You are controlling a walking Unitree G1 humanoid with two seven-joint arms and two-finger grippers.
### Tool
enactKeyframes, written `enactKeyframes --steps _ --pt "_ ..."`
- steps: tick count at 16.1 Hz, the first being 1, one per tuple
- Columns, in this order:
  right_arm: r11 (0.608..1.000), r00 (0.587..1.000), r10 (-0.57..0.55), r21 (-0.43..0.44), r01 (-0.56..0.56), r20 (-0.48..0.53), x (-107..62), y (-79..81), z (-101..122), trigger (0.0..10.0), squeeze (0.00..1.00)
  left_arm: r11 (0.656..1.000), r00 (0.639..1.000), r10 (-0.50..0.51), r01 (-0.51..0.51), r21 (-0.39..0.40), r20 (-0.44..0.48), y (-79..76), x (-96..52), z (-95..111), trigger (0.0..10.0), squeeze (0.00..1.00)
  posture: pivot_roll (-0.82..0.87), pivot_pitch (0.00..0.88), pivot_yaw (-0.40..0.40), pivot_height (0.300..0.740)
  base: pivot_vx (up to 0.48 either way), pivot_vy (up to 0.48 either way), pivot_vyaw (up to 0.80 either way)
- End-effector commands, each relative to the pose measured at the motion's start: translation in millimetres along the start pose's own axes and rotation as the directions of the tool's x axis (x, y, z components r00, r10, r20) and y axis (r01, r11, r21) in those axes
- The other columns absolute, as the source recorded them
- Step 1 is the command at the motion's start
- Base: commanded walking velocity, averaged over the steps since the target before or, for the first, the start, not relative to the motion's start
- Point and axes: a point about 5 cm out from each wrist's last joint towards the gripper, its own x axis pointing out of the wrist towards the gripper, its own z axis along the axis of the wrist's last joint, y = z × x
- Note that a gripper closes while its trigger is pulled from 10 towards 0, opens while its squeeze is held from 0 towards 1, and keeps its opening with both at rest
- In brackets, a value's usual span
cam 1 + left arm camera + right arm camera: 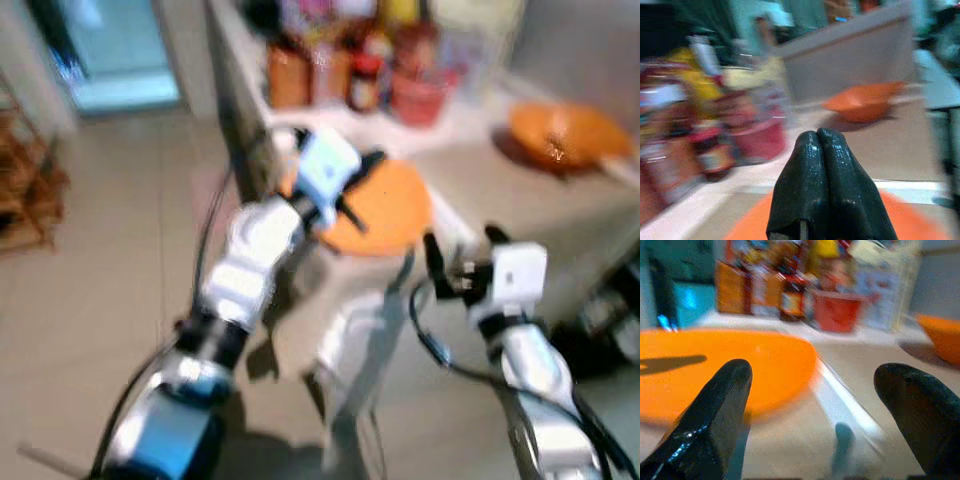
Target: Setting the table
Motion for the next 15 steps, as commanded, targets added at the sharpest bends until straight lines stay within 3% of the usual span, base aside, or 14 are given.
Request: enactKeyframes --steps 1,6,8,11,12,13,15 --pt "1.0 1.0 0.016 -0.014 -0.016 0.004 0.7 4.9 0.7 10.0 0.0 1.0 1.0 0.023 -0.023 0.008 -0.007 5.1 -3.0 -0.5 10.0 0.0 -0.1 0.0 0.021 0.74 0.0 0.0 0.0" --pt "1.0 1.0 0.002 -0.018 -0.002 0.017 2.1 3.8 3.8 10.0 0.0 0.999 1.0 0.008 -0.007 0.033 -0.029 9.1 -3.1 0.6 10.0 0.0 -0.1 0.0 0.023 0.74 0.0 0.0 0.0" --pt "1.0 1.0 -0.002 -0.019 0.003 0.017 2.1 3.7 4.0 10.0 0.0 0.998 0.995 -0.025 0.03 0.049 -0.101 9.2 -2.8 -7.4 10.0 0.0 -0.1 0.0 0.025 0.74 0.0 0.0 0.0" --pt "1.0 1.0 -0.006 -0.021 0.006 0.017 1.3 3.7 4.5 10.0 0.0 0.998 0.938 -0.004 0.026 0.06 -0.346 16.8 -6.7 -38.4 10.0 0.0 -0.1 0.0 0.028 0.74 0.0 0.0 0.0" --pt "1.0 1.0 -0.006 -0.022 0.007 0.018 1.1 3.7 4.6 10.0 0.0 0.997 0.927 0.011 0.017 0.072 -0.375 19.0 -7.8 -41.9 10.0 0.0 -0.11 0.0 0.03 0.74 0.0 0.0 0.0" --pt "1.0 1.0 -0.01 -0.023 0.01 0.017 0.1 2.7 4.7 10.0 0.0 0.995 0.884 0.033 0.015 0.098 -0.466 21.5 -11.2 -52.9 10.0 0.0 -0.11 0.0 0.031 0.74 0.0 0.0 0.0" --pt "1.0 1.0 -0.011 -0.023 0.011 0.016 -0.5 2.7 4.5 10.0 0.0 0.994 0.859 0.027 0.033 0.108 -0.512 18.6 -12.8 -59.6 10.0 0.0 -0.11 0.0 0.033 0.74 0.0 0.0 0.0"
